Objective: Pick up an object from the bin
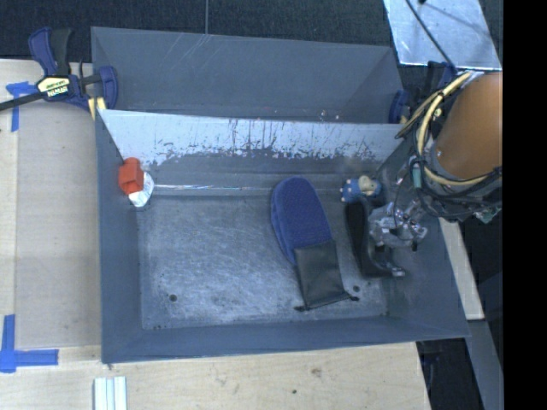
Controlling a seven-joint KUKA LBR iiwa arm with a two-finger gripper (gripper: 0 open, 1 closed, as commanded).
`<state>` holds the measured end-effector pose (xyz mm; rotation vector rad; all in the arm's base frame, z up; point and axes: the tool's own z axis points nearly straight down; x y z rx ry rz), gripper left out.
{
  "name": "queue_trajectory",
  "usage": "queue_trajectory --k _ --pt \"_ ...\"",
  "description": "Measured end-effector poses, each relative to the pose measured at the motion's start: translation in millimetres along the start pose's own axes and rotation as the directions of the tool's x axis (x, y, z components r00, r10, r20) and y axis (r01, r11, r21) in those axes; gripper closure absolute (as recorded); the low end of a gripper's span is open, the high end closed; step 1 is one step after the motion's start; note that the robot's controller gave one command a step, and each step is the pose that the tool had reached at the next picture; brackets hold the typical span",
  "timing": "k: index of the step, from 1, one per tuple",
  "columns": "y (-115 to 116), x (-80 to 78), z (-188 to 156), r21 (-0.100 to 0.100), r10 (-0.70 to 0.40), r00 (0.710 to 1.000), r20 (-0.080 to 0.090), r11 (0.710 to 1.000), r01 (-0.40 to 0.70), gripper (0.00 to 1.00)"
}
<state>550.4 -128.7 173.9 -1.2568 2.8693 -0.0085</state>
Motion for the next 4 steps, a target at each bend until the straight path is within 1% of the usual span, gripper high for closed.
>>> queue_trajectory --k 1,2,3,4 --pt "-35 -25.8 18 -0.005 -0.113 0.994 -0.001 0.994 0.113 1.0" --pt "-35 -25.3 18 -0.007 -0.11 0.994 -0.002 0.994 0.11 0.0" --pt "-45 -53.0 93 -0.014 -0.297 0.955 0.008 0.955 0.297 0.0" --pt "-48 -51.5 92 -0.002 -0.295 0.955 0.009 0.955 0.295 1.0"
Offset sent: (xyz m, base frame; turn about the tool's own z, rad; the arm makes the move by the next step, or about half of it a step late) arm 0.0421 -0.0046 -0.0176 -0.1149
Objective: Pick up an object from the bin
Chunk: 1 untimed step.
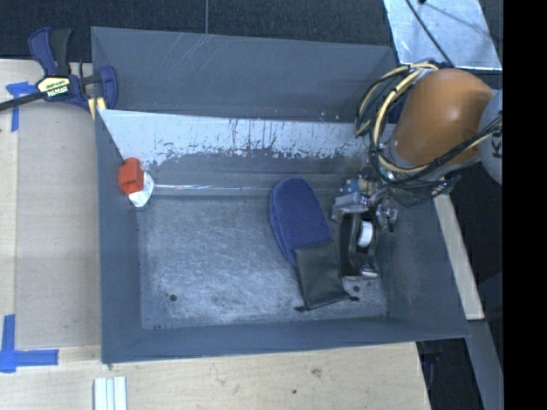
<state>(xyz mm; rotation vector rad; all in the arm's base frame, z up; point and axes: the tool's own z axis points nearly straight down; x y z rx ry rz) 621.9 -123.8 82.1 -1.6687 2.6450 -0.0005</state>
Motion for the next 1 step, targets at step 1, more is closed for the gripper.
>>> queue_trajectory --k 1 --pt "15.6 8.4 -108.7 -0.002 -0.016 1.0 -0.009 1.0 0.016 1.0"
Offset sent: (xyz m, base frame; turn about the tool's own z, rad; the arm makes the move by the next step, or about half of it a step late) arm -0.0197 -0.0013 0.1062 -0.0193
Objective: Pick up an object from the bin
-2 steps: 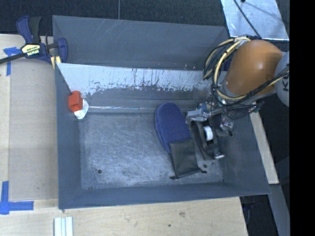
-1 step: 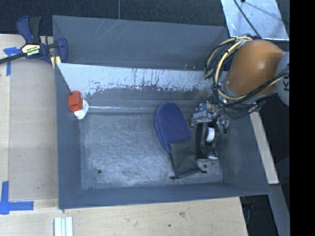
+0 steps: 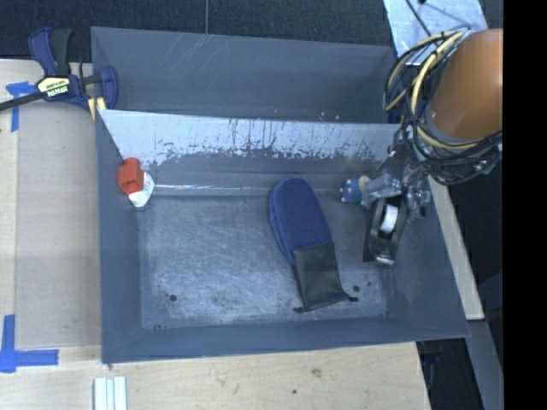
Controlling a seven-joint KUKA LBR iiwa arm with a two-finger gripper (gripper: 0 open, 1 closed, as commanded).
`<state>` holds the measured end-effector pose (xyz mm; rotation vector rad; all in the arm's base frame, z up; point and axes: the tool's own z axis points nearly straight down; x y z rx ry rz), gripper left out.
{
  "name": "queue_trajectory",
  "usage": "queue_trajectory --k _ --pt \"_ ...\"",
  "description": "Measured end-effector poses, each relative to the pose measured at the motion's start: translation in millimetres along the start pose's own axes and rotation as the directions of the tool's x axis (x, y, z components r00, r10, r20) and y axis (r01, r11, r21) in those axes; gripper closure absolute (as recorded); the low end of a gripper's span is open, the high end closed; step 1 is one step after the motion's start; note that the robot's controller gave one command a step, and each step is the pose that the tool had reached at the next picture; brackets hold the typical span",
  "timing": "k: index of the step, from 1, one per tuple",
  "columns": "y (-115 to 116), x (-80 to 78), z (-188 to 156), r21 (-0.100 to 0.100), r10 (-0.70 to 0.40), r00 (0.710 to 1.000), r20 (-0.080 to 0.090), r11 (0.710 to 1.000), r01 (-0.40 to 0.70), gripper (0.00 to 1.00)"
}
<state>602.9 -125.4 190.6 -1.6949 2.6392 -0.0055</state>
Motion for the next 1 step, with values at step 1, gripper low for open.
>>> queue_trajectory --k 1 --pt "2.0 7.1 -119.9 0.001 0.029 1.0 0.0 1.0 -0.029 1.0"
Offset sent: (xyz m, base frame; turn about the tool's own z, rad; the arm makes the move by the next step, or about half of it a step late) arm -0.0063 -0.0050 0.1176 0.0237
